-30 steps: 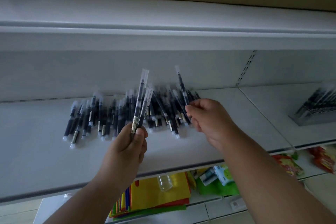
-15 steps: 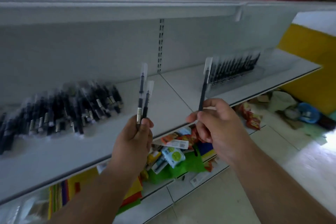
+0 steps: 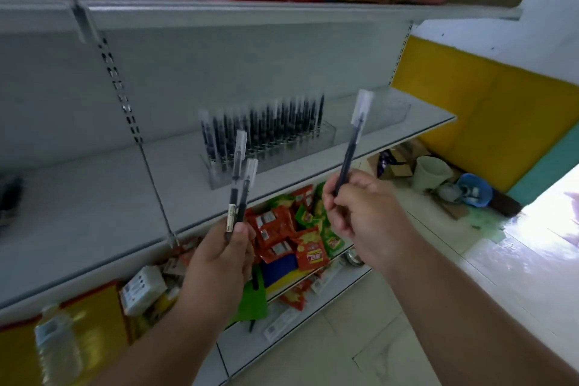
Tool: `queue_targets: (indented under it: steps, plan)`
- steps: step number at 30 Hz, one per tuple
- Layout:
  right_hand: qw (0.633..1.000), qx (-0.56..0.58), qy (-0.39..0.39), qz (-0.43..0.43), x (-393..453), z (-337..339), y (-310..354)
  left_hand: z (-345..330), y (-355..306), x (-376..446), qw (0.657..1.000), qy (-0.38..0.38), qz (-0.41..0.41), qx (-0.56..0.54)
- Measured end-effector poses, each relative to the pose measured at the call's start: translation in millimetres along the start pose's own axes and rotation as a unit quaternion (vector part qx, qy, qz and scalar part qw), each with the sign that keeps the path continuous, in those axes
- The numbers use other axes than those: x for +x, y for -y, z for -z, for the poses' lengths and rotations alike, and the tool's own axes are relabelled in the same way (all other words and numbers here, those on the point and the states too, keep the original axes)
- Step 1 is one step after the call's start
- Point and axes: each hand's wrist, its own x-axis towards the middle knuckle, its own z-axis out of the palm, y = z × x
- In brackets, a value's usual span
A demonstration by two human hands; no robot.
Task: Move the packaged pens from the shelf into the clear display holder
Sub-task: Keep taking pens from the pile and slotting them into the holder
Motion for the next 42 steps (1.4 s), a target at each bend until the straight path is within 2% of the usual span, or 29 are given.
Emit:
queue_targets:
  steps: [8,12,14,18,20,25,31,33,36,40,42]
  plan:
    - [0.999,-0.027,-0.034,0.017,73.8,30.3,6.9,-39.5,-3.2,66.8,0.999,0.030,-0.018,0.030]
    - [0.983,-0.167,-0.080,0.013,109.8,53.7,5.7,-62.7,-3.4,91.8,0.998,0.044,-0.025,0.022]
    - [0.974,-0.210,-0.072,0.037,129.0,65.9,5.3,-69.3,-1.7,99.7,0.998,0.043,-0.032,0.023]
    - [0.943,-0.313,-0.013,0.115,171.4,77.5,11.4,-86.4,1.4,117.3,0.998,-0.020,-0.055,0.004]
    - [0.933,-0.321,-0.016,0.163,197.2,81.4,15.4,-99.7,5.3,124.3,0.996,-0.058,-0.063,-0.003]
    - [0.923,-0.329,0.066,0.187,257.8,84.2,26.4,-132.1,14.7,129.4,0.986,-0.150,-0.049,-0.049]
    - [0.862,-0.407,0.151,0.261,287.9,90.9,25.1,-169.5,19.6,132.1,0.971,-0.221,-0.066,-0.061]
    - [0.847,-0.425,0.155,0.280,290.6,92.2,28.0,-179.2,18.6,129.0,0.968,-0.231,-0.066,-0.073]
    - [0.797,-0.487,0.156,0.321,295.5,91.6,32.7,-189.1,19.2,125.2,0.962,-0.249,-0.065,-0.092]
    - [0.730,-0.581,0.203,0.296,298.0,87.5,23.4,-196.4,20.8,119.5,0.960,-0.259,-0.065,-0.089]
    - [0.725,-0.591,0.207,0.289,297.9,88.0,16.5,-197.8,19.8,117.2,0.960,-0.260,-0.060,-0.088]
